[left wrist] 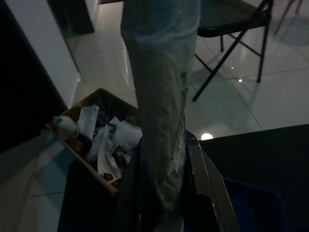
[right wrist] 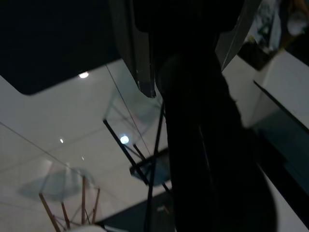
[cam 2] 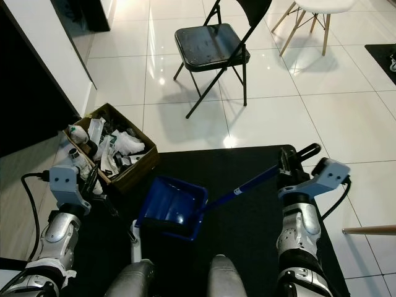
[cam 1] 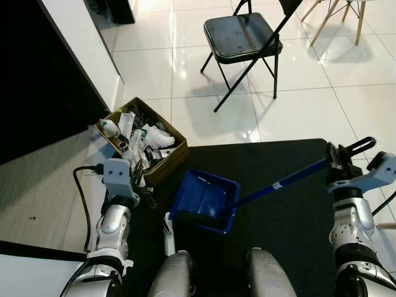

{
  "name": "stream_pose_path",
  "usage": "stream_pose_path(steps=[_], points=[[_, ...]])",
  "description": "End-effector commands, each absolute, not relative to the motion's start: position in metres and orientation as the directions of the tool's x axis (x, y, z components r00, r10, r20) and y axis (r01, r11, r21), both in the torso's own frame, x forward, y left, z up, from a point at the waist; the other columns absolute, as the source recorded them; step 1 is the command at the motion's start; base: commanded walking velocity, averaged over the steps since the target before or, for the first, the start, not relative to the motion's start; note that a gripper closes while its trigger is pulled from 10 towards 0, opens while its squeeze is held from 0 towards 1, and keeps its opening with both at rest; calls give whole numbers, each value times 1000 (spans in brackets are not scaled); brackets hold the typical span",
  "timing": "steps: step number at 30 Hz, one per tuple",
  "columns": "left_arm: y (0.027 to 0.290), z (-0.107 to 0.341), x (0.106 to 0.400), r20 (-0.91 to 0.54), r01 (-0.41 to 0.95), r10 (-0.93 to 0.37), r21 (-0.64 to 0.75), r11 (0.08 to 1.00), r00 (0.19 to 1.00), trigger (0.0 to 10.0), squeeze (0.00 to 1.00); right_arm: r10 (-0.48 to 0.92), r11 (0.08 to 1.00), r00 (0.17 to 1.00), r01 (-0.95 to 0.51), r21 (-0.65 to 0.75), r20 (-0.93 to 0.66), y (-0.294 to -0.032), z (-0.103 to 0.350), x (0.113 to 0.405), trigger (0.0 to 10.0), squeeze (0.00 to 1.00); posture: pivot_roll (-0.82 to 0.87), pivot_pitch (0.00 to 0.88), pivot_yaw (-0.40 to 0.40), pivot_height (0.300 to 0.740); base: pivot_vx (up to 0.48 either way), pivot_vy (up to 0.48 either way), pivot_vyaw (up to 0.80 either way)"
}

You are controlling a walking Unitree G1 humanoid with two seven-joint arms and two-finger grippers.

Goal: Sweep floor

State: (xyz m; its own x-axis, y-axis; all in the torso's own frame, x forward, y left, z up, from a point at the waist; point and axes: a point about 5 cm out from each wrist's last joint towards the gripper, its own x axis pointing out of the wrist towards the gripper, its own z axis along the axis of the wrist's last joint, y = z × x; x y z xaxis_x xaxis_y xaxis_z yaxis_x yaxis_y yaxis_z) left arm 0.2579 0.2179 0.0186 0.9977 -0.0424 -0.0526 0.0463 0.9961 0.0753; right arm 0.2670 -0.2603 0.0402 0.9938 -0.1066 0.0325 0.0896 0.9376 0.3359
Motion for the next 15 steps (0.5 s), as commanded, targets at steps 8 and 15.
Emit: stream_pose_path(steps=[8,15], points=[[220,10,261,-141,-22,35,91,996,989,10000,0,-42,963,996,60,264,-75,-249,29,270,10000,0,-8,45,10,740,0,0,0],[217,12,264,-146,0,19,131,991,989,10000,0,-33,970,996,52,237,-83,-248,28,271,10000,0,-5,36,7,740,0,0,0]])
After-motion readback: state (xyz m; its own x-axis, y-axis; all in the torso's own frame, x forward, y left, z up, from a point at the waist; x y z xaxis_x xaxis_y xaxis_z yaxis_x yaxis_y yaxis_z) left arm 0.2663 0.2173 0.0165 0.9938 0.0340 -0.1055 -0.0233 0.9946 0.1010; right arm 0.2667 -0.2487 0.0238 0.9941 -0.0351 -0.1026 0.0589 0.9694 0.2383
